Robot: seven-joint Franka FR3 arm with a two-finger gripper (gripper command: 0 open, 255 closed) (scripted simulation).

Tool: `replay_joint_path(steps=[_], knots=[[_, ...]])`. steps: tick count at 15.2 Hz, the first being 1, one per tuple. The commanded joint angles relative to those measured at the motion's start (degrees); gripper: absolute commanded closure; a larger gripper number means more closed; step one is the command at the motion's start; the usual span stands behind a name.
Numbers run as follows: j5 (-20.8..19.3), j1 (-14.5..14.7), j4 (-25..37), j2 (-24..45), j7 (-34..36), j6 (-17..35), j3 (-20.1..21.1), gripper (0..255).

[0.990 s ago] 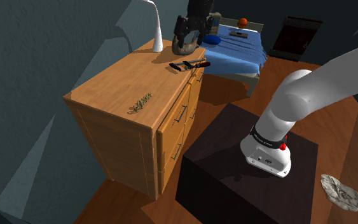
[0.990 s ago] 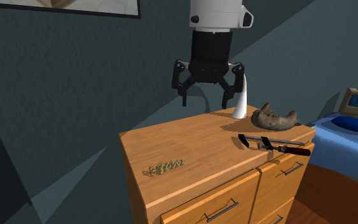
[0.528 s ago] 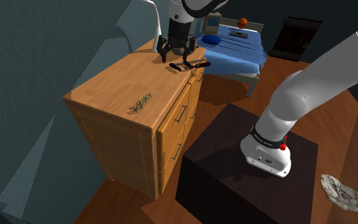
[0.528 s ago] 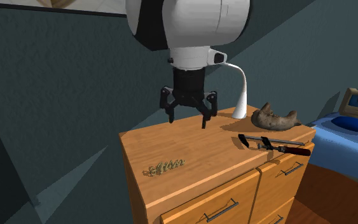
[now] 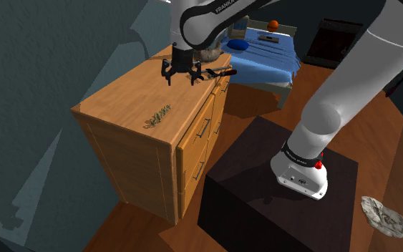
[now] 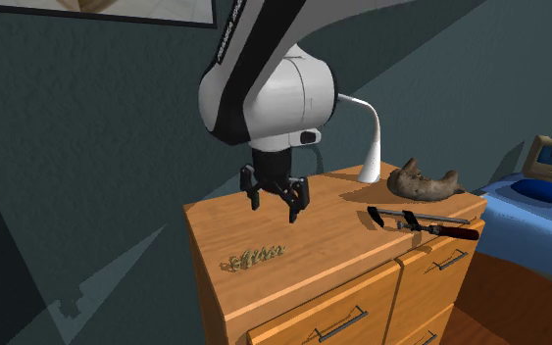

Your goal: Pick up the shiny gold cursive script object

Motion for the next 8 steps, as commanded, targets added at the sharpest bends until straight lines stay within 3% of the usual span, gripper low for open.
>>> replay_joint_path(steps=[1, 8], knots=[[-3.0, -0.6, 2.1, 5.3, 5.6, 2.4, 0.7, 0], [-12.6, 1.5, 11.5, 22.2, 22.4, 6.6, -1.8, 0]])
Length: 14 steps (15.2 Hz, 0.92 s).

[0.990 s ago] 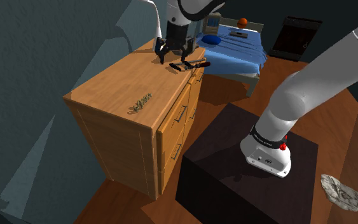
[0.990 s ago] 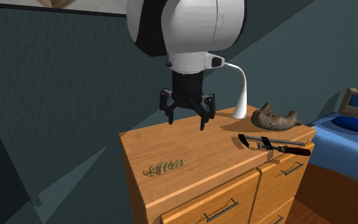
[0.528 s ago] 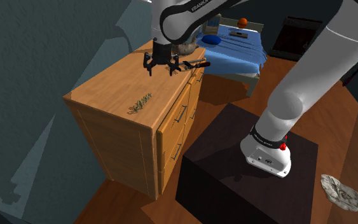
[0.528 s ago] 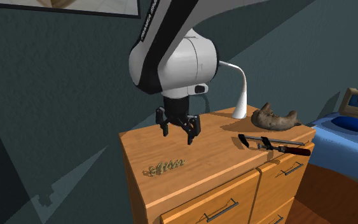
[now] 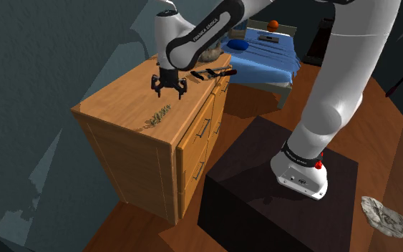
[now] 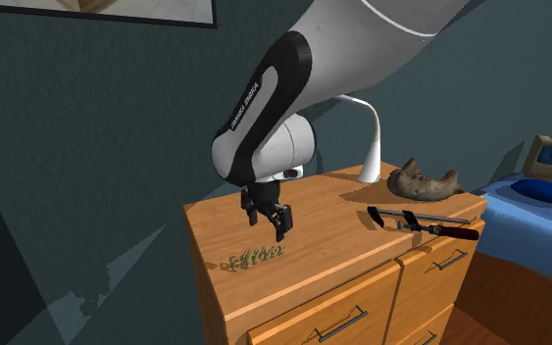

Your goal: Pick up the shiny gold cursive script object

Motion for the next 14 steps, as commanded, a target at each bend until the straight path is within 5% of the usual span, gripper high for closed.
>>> replay_joint_path(steps=[1, 6, 14], knots=[[-2.0, 1.0, 3.3, 4.5, 4.2, 0.4, -1.3, 0], [-4.8, 4.0, 12.2, 15.7, 12.4, 1.4, -5.2, 0], [-6.8, 5.2, 12.8, 20.3, 14.1, 5.3, -6.9, 0]])
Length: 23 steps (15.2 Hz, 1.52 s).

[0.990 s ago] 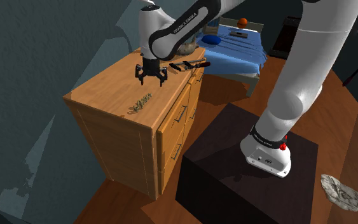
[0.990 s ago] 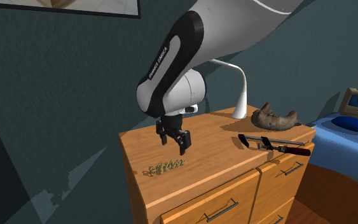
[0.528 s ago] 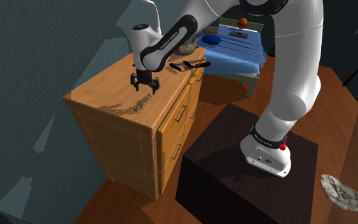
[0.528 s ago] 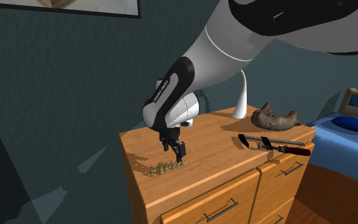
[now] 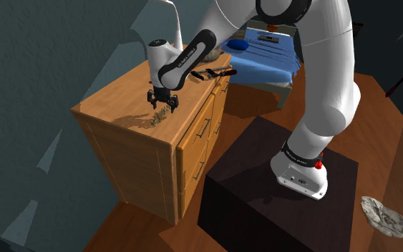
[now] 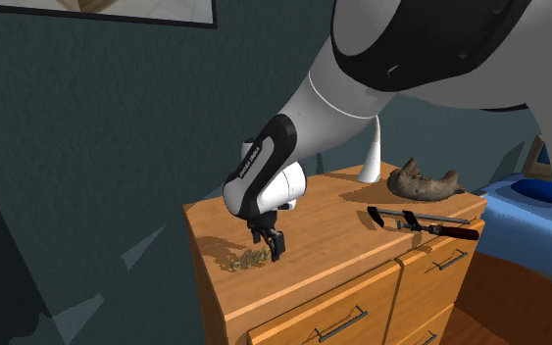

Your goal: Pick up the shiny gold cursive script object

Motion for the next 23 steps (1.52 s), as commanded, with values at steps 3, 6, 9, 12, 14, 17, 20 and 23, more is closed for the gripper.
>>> replay_joint_path(steps=[3, 6, 9, 12, 14, 17, 20, 23], knots=[[-0.3, 0.3, 0.0, 0.6, 0.4, 0.6, -0.2, 255], [-0.3, 0.3, 0.0, 0.7, 0.4, 0.6, -0.2, 255], [-0.3, 0.3, 0.0, 0.7, 0.4, 0.6, -0.2, 255], [-0.3, 0.2, -0.1, 0.6, 0.4, 0.7, -0.2, 255], [0.2, -0.1, -0.3, -0.6, 0.0, -0.3, 0.2, 255], [1.0, -0.5, -0.5, -2.3, -0.6, -1.8, 0.8, 255], [1.8, -0.9, -0.6, -4.0, -1.2, -3.4, 1.4, 255], [2.6, -1.3, -0.5, -5.7, -1.9, -5.0, 2.0, 255]])
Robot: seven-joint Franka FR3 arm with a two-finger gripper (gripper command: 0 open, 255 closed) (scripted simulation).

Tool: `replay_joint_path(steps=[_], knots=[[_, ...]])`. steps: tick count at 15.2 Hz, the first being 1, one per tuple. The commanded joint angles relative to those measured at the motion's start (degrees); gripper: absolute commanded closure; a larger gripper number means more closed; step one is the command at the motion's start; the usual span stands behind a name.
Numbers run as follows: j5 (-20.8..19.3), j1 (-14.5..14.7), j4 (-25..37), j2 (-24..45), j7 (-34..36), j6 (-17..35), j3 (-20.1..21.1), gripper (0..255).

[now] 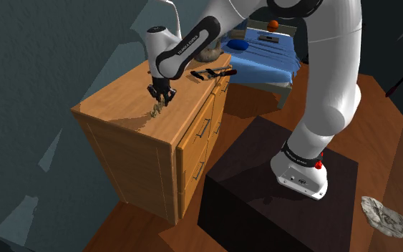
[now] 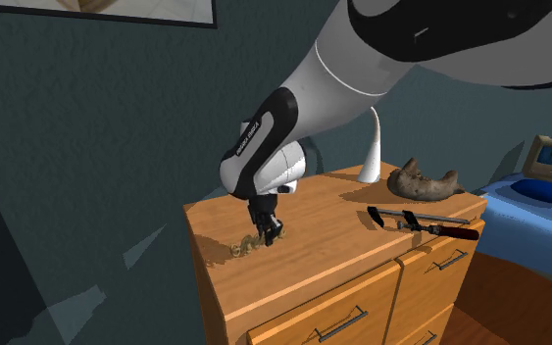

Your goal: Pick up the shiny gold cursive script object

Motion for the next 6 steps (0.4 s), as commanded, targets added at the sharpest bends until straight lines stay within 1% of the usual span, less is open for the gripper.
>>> replay_joint_path(steps=[1, 4, 6], knots=[[0.6, -0.2, -0.2, -1.3, -0.3, -1.0, 0.4, 255], [1.4, -0.6, 0.0, -2.8, -0.9, -2.7, 0.9, 255], [1.4, -0.6, 0.0, -2.9, -0.9, -2.8, 0.9, 255]])
